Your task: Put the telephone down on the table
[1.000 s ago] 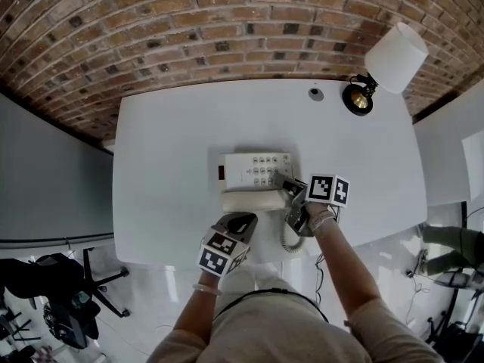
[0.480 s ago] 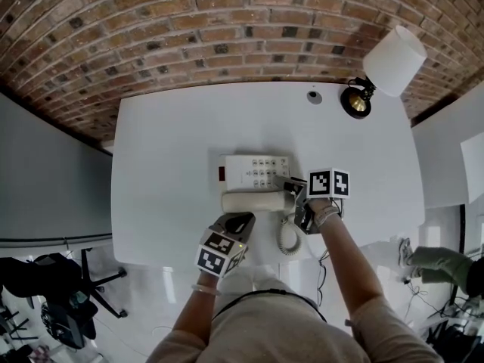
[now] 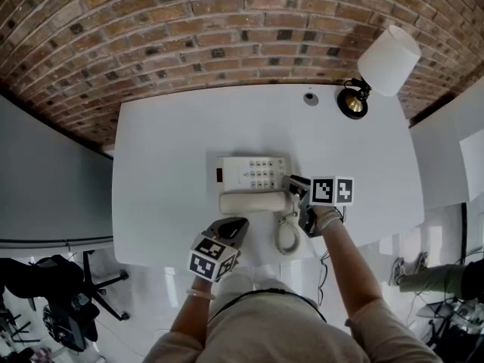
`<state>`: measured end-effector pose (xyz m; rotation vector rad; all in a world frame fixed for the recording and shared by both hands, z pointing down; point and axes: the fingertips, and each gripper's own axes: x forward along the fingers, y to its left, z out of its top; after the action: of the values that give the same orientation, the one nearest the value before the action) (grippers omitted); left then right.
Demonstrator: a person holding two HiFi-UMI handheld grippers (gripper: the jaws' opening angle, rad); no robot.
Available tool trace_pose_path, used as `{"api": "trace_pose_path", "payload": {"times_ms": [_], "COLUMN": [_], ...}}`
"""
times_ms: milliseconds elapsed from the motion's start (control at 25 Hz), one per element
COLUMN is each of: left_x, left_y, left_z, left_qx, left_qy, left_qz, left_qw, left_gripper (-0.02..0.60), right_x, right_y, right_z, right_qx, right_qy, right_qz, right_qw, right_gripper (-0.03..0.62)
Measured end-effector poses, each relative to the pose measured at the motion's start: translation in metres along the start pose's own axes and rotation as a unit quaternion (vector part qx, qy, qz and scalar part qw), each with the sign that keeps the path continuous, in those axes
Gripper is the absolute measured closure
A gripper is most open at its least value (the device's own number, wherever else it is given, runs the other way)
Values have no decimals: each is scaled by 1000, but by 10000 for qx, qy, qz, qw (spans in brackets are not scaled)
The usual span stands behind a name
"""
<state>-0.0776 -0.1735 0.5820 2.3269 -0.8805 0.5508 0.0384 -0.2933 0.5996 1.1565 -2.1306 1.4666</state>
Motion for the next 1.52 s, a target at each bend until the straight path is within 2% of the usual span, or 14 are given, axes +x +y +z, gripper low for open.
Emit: {"api": "trace_pose_path", "payload": {"times_ms": [240, 560, 760, 1080, 1520], "left_x": [-23, -52, -69, -94, -123], "left_y": [16, 46, 66, 87, 94], "left_z": [10, 28, 38, 62, 91], "left_qx": [49, -118, -250, -160, 56], "left_qy": [-254, -646, -876, -1249, -1752], "left_qz": [387, 846, 1107, 1434, 1867], "left_qw": [9989, 9942, 9897, 9816, 9667], "left_gripper": [577, 577, 577, 577, 577], "right_x": [-14, -28, -36, -52, -80], "right_y": [4, 21, 23, 37, 62], "right_z": [4, 8, 11, 20, 36], "right_qx": [-539, -1133, -1196, -1455, -2195], "right_qy": [-237, -513, -648, -963, -1647], "right_qz": [-88, -17, -27, 31, -13], "right_qw": [9982, 9922, 9907, 9847, 9616], "right_gripper": [549, 588, 588, 589, 589]}}
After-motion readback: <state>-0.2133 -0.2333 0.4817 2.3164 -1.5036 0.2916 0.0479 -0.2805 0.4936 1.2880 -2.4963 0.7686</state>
